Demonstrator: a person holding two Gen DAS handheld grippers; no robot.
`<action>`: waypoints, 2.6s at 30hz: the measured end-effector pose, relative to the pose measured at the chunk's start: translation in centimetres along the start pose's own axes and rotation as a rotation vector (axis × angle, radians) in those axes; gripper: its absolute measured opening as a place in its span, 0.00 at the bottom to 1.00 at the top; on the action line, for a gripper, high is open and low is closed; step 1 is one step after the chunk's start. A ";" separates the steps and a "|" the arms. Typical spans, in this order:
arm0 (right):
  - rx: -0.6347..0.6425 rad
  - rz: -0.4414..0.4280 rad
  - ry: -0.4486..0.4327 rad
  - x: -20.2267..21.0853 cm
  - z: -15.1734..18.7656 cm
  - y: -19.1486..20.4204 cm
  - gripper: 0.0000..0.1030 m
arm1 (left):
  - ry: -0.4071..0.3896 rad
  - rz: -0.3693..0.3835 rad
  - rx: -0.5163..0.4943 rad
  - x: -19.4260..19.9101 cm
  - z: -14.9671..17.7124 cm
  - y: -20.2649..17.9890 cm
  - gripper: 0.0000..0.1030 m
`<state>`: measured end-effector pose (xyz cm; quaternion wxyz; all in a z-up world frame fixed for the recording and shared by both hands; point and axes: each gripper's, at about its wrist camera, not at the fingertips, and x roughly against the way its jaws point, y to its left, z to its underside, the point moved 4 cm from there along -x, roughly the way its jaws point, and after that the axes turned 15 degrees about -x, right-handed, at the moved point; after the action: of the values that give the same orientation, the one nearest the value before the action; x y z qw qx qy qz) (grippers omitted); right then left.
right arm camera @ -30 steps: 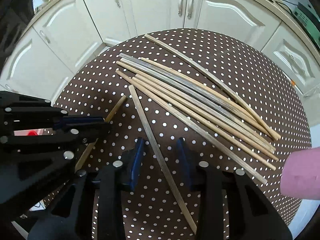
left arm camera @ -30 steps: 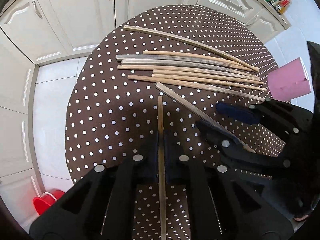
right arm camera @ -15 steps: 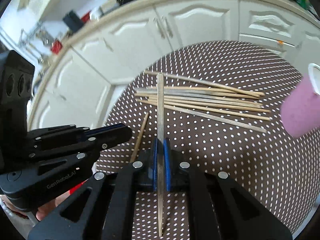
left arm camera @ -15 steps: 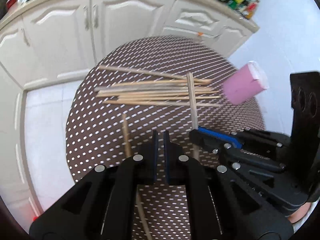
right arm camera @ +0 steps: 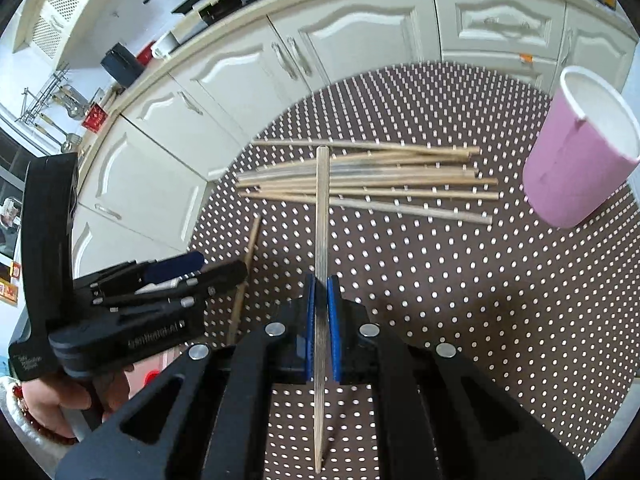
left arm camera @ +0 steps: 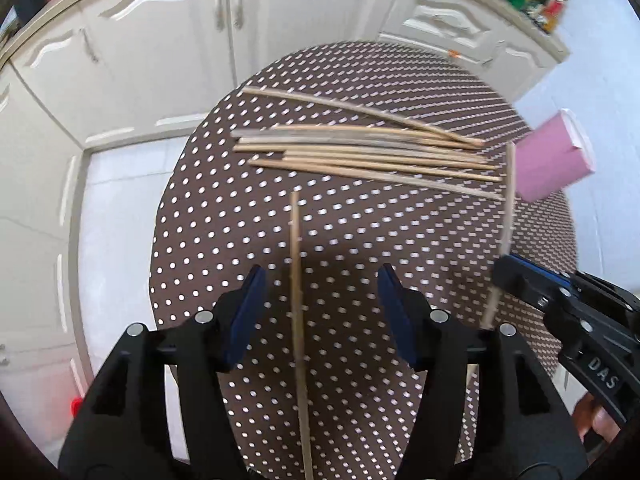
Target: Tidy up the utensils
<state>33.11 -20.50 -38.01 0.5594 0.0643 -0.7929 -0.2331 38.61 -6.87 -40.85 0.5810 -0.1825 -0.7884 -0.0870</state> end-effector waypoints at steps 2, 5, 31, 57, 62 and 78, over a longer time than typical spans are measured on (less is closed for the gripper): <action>-0.002 -0.009 0.020 -0.6 -0.3 -0.5 0.05 | 0.033 -0.036 -0.005 -1.2 -0.1 0.1 0.46; 0.002 -0.025 0.038 -0.9 -0.7 -0.9 0.05 | 0.083 -0.066 0.004 -2.9 -0.2 0.4 0.27; -0.027 -0.089 -0.346 11.8 -6.5 -1.9 0.05 | -0.383 0.098 -0.184 10.9 -11.8 -11.1 0.05; -0.019 0.000 -0.889 23.3 -14.6 -7.0 0.05 | -0.643 0.192 -0.253 18.3 -19.8 -19.5 0.05; -0.018 0.021 -0.838 21.1 -14.9 -8.4 0.05 | -0.644 0.180 -0.241 18.0 -20.3 -19.4 0.05; -0.035 0.032 -0.731 17.7 -14.0 -10.3 0.05 | -0.617 0.178 -0.259 15.5 -20.1 -20.7 0.05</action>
<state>37.81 -40.17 -23.70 0.2436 -0.0451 -0.9373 -0.2452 44.35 -30.05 -18.34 0.2925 -0.3404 -0.8904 -0.0757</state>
